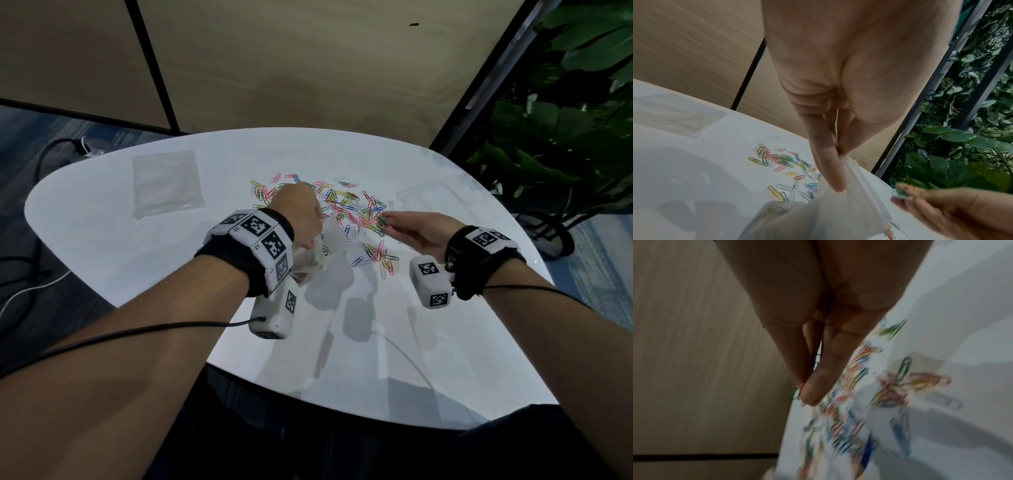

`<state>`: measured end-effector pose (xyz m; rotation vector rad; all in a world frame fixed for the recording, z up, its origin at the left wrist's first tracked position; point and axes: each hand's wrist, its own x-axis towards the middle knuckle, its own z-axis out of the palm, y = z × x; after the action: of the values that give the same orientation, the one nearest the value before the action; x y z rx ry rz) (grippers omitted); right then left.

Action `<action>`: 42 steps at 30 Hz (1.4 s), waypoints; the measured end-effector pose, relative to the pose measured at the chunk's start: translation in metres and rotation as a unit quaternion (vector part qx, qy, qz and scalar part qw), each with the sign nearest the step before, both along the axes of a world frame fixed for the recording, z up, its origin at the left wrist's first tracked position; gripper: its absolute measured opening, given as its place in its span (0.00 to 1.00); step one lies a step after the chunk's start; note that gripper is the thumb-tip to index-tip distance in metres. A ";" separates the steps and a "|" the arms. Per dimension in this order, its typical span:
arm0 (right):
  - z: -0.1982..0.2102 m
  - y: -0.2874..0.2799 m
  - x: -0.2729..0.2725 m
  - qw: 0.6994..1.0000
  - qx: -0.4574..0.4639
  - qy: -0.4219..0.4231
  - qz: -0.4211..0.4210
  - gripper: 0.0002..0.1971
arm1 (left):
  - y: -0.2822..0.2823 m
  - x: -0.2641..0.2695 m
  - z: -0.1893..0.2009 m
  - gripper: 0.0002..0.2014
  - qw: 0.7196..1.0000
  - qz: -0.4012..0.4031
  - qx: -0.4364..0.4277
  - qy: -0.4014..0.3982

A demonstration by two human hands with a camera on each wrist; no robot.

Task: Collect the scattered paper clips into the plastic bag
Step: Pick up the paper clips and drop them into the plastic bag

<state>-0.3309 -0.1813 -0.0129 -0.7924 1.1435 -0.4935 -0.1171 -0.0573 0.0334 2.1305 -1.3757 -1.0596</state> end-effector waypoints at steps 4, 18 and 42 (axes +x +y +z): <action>0.025 0.028 0.033 0.994 0.002 -0.044 0.102 0.09 | 0.001 -0.002 -0.002 0.12 1.000 0.009 -0.010 0.011; 0.019 0.036 0.041 0.925 -0.232 0.261 0.151 0.08 | 0.005 0.005 0.002 0.13 0.999 0.026 -0.025 0.017; -0.074 0.019 0.079 0.715 -0.336 0.572 0.220 0.19 | 0.017 0.039 0.001 0.13 0.999 0.047 -0.025 -0.007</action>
<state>-0.2516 -0.1619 -0.0870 -2.1445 1.8312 0.0943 -0.0777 -0.0399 0.0342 2.1491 -1.2809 -0.9654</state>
